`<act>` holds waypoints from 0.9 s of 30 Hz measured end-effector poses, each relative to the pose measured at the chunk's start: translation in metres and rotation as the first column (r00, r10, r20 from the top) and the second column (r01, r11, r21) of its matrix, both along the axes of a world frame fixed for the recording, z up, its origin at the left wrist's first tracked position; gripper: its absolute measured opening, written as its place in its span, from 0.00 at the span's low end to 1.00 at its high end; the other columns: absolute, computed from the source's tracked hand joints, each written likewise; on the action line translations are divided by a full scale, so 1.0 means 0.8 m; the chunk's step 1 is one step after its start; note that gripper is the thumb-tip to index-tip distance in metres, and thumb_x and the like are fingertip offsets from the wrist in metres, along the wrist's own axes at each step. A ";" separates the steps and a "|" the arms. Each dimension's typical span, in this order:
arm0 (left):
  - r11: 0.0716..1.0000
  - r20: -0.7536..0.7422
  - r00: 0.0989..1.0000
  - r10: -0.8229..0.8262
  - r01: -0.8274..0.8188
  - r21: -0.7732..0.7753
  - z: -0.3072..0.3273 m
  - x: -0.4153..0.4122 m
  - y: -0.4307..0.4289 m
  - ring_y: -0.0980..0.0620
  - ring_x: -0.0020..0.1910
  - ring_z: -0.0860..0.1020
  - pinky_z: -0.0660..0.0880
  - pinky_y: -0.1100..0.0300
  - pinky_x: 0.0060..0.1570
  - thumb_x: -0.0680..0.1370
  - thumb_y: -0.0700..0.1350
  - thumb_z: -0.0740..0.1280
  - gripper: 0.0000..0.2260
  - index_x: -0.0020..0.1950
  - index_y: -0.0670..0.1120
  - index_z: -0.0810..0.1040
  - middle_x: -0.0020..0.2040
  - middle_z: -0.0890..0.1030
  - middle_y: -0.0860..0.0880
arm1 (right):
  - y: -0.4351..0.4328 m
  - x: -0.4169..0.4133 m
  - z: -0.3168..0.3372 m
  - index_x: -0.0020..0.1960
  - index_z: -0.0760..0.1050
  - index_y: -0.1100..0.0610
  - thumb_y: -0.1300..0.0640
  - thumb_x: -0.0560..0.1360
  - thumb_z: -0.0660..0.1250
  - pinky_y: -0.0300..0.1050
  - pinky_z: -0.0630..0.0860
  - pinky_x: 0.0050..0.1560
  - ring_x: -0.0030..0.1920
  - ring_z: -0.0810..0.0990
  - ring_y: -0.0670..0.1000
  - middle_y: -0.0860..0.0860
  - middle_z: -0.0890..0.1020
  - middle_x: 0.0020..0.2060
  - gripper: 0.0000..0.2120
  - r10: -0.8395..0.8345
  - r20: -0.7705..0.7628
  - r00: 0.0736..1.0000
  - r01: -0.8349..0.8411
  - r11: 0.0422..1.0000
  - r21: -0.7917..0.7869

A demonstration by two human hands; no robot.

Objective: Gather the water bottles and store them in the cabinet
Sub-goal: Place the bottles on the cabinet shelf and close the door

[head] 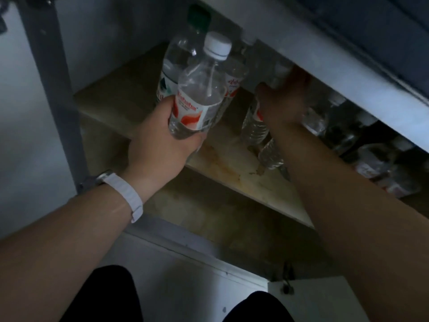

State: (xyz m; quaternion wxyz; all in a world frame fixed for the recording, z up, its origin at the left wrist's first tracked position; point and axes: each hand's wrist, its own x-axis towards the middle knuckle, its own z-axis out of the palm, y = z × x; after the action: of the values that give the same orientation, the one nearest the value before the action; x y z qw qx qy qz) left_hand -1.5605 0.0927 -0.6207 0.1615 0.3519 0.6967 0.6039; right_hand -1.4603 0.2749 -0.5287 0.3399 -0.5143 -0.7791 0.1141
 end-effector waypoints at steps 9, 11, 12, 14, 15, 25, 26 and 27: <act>1.000 0.026 1.000 0.004 -0.004 0.020 0.001 -0.007 -0.005 0.62 0.60 0.75 0.73 0.63 0.55 0.73 0.54 0.76 0.28 0.70 0.59 0.71 0.62 0.77 0.64 | -0.008 -0.005 -0.039 0.69 0.62 0.54 0.41 0.72 0.68 0.43 0.68 0.54 0.62 0.75 0.55 0.53 0.74 0.63 0.32 0.060 -0.017 0.998 -0.059 0.998 0.026; 0.999 0.054 0.998 0.013 -0.015 0.030 0.003 -0.009 -0.005 0.60 0.61 0.76 0.74 0.60 0.57 0.73 0.54 0.76 0.27 0.70 0.58 0.71 0.62 0.77 0.62 | -0.016 -0.002 -0.042 0.67 0.64 0.54 0.41 0.73 0.66 0.46 0.71 0.51 0.58 0.77 0.55 0.53 0.76 0.59 0.28 0.063 0.010 0.998 -0.063 0.998 0.002; 0.999 0.068 0.998 0.015 -0.017 0.030 0.004 -0.009 -0.004 0.61 0.61 0.76 0.74 0.59 0.58 0.73 0.53 0.76 0.27 0.70 0.58 0.71 0.61 0.77 0.63 | -0.020 0.001 -0.042 0.66 0.64 0.55 0.42 0.74 0.66 0.46 0.72 0.51 0.57 0.78 0.55 0.53 0.77 0.58 0.27 0.060 0.010 0.998 -0.061 0.998 0.010; 1.000 0.080 0.997 0.014 -0.016 0.025 0.007 -0.011 -0.003 0.61 0.60 0.75 0.74 0.58 0.59 0.73 0.53 0.76 0.26 0.68 0.59 0.71 0.59 0.76 0.63 | -0.024 0.008 -0.040 0.67 0.65 0.55 0.44 0.74 0.67 0.45 0.72 0.50 0.57 0.79 0.56 0.53 0.78 0.58 0.26 0.028 0.017 0.999 -0.029 0.997 0.066; 1.000 0.085 0.996 0.014 -0.016 0.021 0.007 -0.012 -0.003 0.60 0.60 0.76 0.75 0.56 0.60 0.73 0.53 0.76 0.25 0.68 0.59 0.71 0.59 0.77 0.63 | -0.026 0.011 -0.036 0.68 0.65 0.54 0.45 0.74 0.68 0.44 0.71 0.50 0.58 0.79 0.56 0.52 0.79 0.58 0.27 0.007 -0.001 1.000 -0.007 0.996 0.083; 1.000 0.027 1.000 -0.001 0.001 -0.008 0.011 0.001 -0.003 0.56 0.64 0.77 0.75 0.53 0.62 0.73 0.54 0.76 0.25 0.68 0.59 0.72 0.63 0.78 0.60 | -0.018 0.007 -0.029 0.72 0.60 0.53 0.42 0.70 0.73 0.36 0.66 0.53 0.63 0.74 0.48 0.48 0.74 0.65 0.38 0.038 -0.233 0.972 -0.054 0.996 -0.064; 1.000 0.023 1.000 -0.001 0.001 -0.009 0.012 0.002 -0.003 0.56 0.64 0.77 0.75 0.54 0.62 0.73 0.54 0.76 0.25 0.68 0.59 0.72 0.62 0.78 0.61 | -0.015 0.009 -0.034 0.73 0.59 0.53 0.44 0.70 0.75 0.32 0.65 0.53 0.63 0.72 0.46 0.48 0.73 0.66 0.39 0.046 -0.264 0.963 -0.069 0.994 -0.080; 1.000 0.016 1.000 0.002 -0.002 -0.009 0.012 0.003 -0.003 0.56 0.63 0.77 0.75 0.54 0.61 0.73 0.54 0.76 0.25 0.68 0.59 0.72 0.62 0.78 0.61 | -0.014 0.011 -0.039 0.75 0.57 0.53 0.47 0.70 0.76 0.26 0.64 0.50 0.63 0.69 0.43 0.48 0.71 0.66 0.41 0.045 -0.281 0.959 -0.074 0.993 -0.092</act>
State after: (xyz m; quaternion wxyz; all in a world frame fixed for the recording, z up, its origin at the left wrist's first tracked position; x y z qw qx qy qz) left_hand -1.5580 0.0901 -0.6113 0.1680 0.3457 0.6985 0.6036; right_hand -1.4516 0.2639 -0.5599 0.4159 -0.4859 -0.7319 0.2349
